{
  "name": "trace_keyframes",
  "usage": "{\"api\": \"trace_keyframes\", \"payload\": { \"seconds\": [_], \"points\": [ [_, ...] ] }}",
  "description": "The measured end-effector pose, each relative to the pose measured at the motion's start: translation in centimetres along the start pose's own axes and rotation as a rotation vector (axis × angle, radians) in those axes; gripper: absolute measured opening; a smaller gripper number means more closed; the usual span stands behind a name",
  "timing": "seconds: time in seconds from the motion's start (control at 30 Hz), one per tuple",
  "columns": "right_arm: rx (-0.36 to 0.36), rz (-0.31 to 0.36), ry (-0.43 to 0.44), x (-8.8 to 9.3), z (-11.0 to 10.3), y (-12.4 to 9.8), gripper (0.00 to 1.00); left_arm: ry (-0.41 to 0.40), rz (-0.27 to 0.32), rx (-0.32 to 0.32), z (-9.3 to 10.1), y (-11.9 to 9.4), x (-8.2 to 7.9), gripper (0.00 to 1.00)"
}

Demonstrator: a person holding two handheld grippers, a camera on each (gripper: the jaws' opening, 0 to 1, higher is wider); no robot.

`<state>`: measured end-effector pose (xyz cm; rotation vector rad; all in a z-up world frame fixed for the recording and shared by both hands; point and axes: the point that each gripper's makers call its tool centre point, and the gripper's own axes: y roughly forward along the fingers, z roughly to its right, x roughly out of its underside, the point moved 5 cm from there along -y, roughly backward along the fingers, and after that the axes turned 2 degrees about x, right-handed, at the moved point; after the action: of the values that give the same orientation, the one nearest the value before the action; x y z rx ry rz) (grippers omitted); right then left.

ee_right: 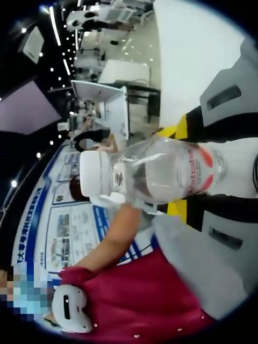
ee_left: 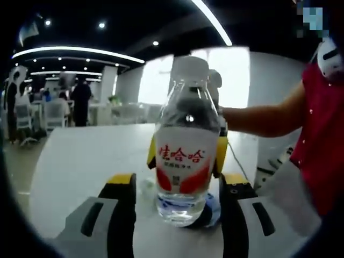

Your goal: Arrange the tabletop items into an orderly group along one side of the table until the central work area is clear of visible clutter.

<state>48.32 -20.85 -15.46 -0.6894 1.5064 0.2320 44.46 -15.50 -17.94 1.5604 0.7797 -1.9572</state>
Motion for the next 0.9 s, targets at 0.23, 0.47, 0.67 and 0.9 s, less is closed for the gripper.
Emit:
{"api": "trace_keyframes", "payload": {
  "seconds": [0.23, 0.47, 0.67, 0.9],
  "points": [
    [-0.026, 0.028, 0.005, -0.9, -0.6, 0.1, 0.35, 0.024, 0.006, 0.044, 1.0, 0.1, -0.6, 0.43],
    [-0.038, 0.026, 0.015, -1.1, -0.9, 0.2, 0.36, 0.027, 0.016, 0.053, 1.5, 0.1, -0.8, 0.38],
    [-0.016, 0.021, 0.033, -1.3, -0.6, 0.2, 0.38, 0.031, 0.041, 0.015, 1.2, 0.1, -1.0, 0.36],
    [0.077, 0.019, 0.091, -1.3, 0.3, 0.1, 0.4, -0.004, 0.058, -0.073, 0.4, 0.2, -1.0, 0.36]
  ]
}}
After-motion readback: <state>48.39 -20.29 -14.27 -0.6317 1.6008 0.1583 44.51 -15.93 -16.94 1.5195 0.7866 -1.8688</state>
